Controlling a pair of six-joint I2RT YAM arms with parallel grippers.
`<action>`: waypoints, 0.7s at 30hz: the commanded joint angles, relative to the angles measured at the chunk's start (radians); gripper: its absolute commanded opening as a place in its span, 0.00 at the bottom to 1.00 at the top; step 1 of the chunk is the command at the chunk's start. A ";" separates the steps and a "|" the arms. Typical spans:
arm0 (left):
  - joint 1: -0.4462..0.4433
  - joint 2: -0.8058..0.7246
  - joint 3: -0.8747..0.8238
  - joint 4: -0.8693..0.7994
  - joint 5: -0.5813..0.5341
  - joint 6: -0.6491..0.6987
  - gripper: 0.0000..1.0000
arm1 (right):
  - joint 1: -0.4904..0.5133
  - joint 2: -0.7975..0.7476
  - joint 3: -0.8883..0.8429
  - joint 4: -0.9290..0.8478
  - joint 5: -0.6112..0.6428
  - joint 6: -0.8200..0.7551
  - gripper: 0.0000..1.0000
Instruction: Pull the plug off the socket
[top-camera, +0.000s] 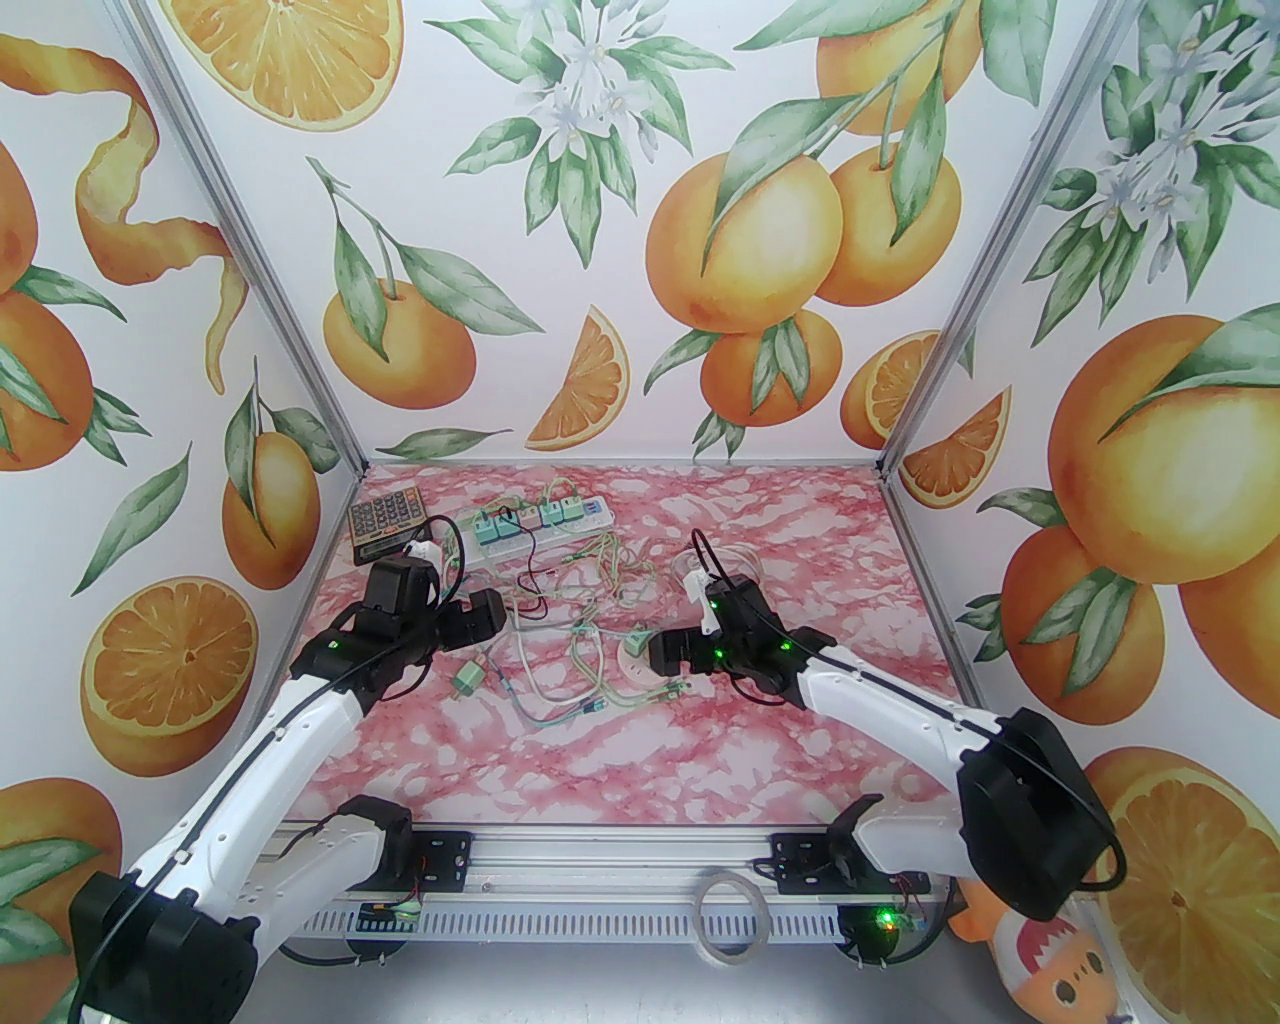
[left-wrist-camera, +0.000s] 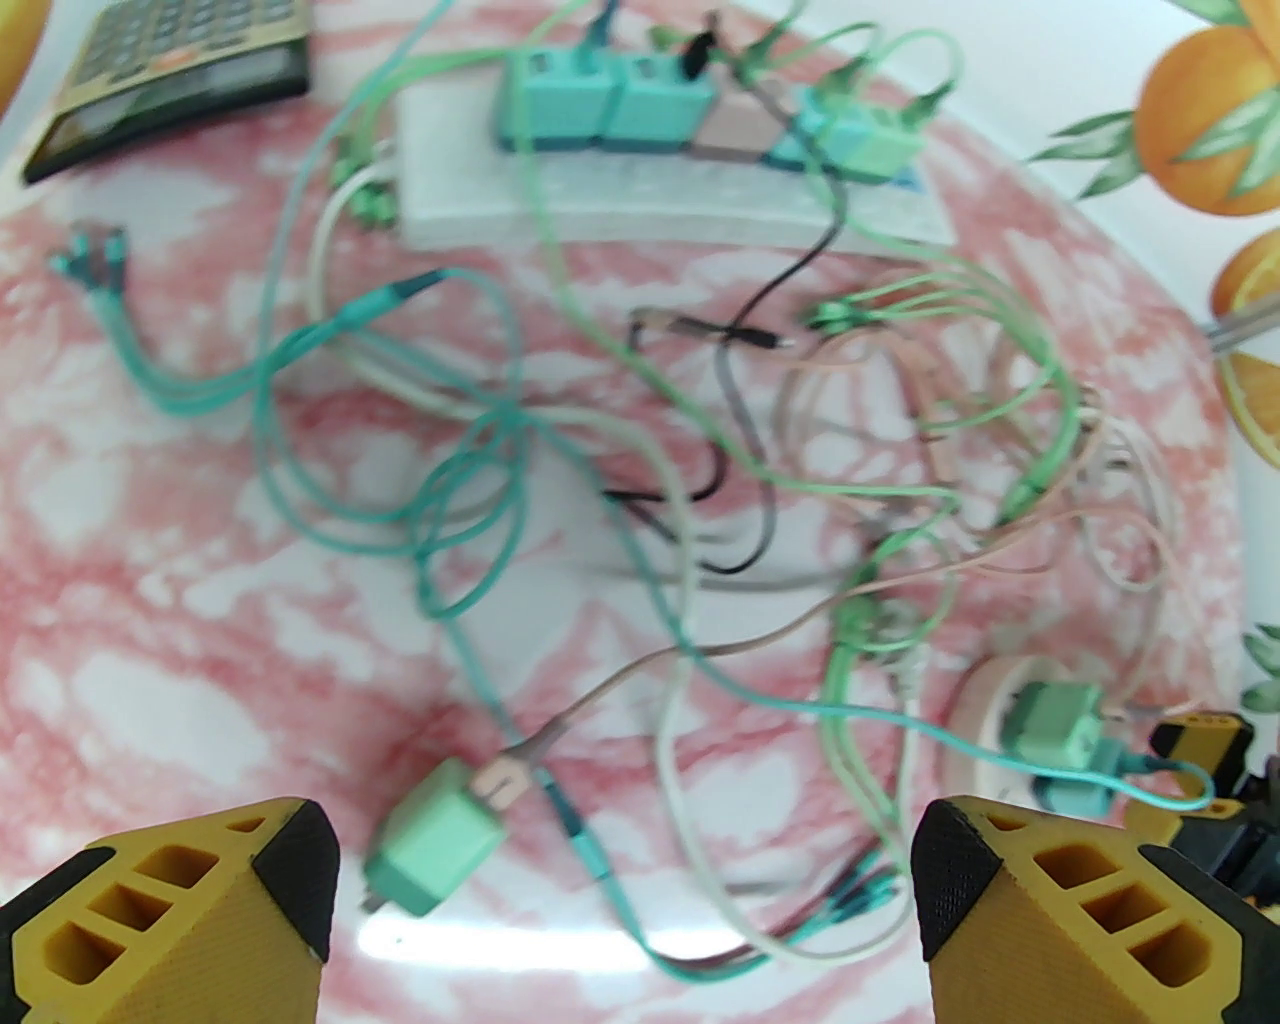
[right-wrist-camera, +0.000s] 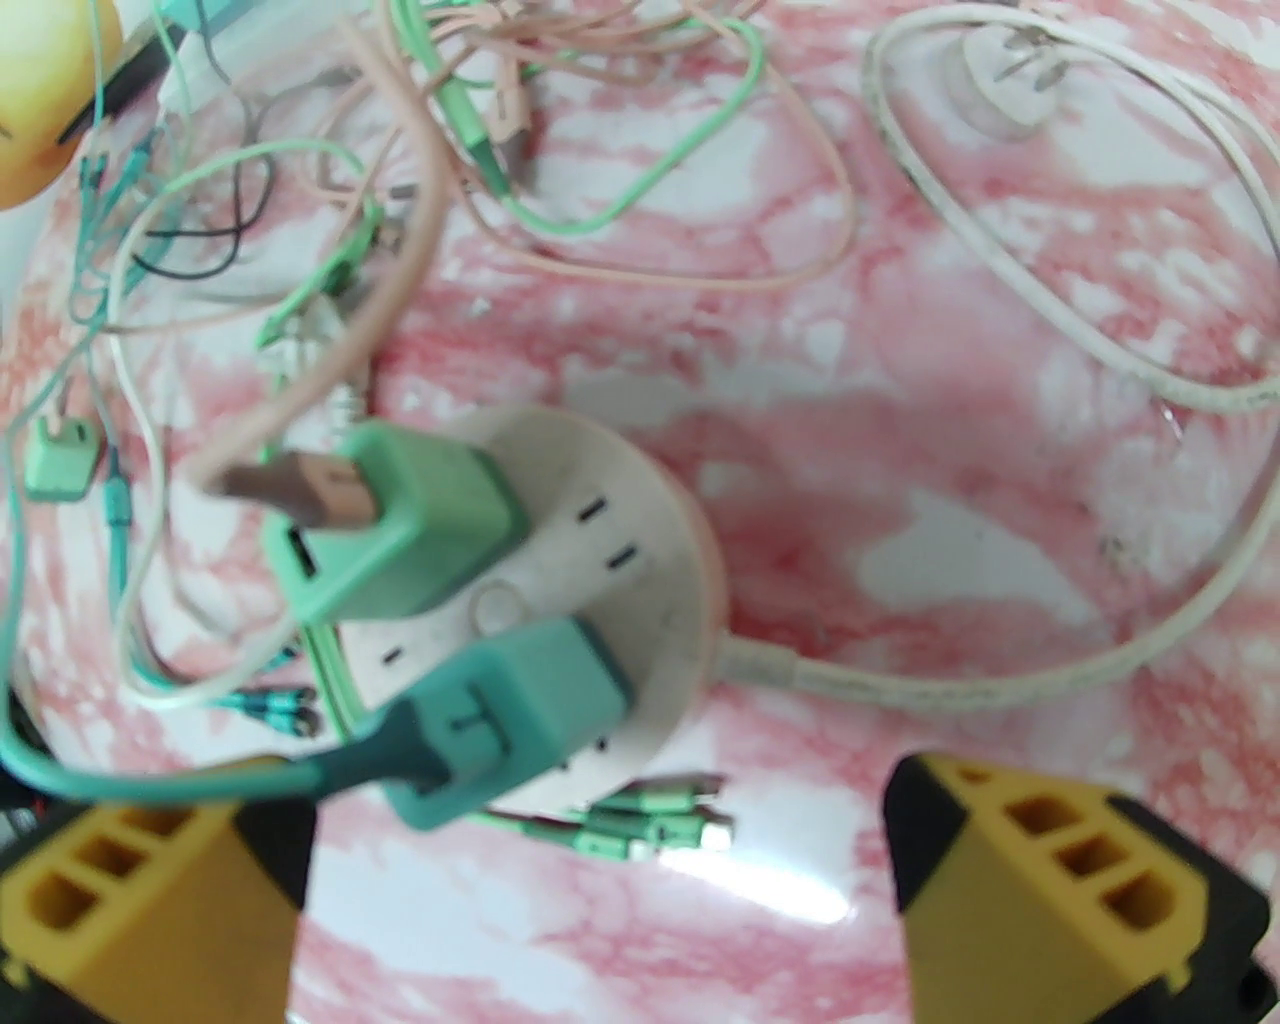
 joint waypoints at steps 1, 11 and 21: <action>-0.008 0.013 0.022 0.100 0.081 0.035 0.97 | -0.001 -0.037 -0.006 -0.023 0.022 0.049 1.00; -0.182 0.100 0.056 0.178 0.123 0.169 1.00 | 0.090 -0.071 0.003 -0.109 0.161 0.235 1.00; -0.328 0.066 -0.055 0.253 0.092 0.128 1.00 | 0.211 -0.034 0.076 -0.284 0.403 0.528 1.00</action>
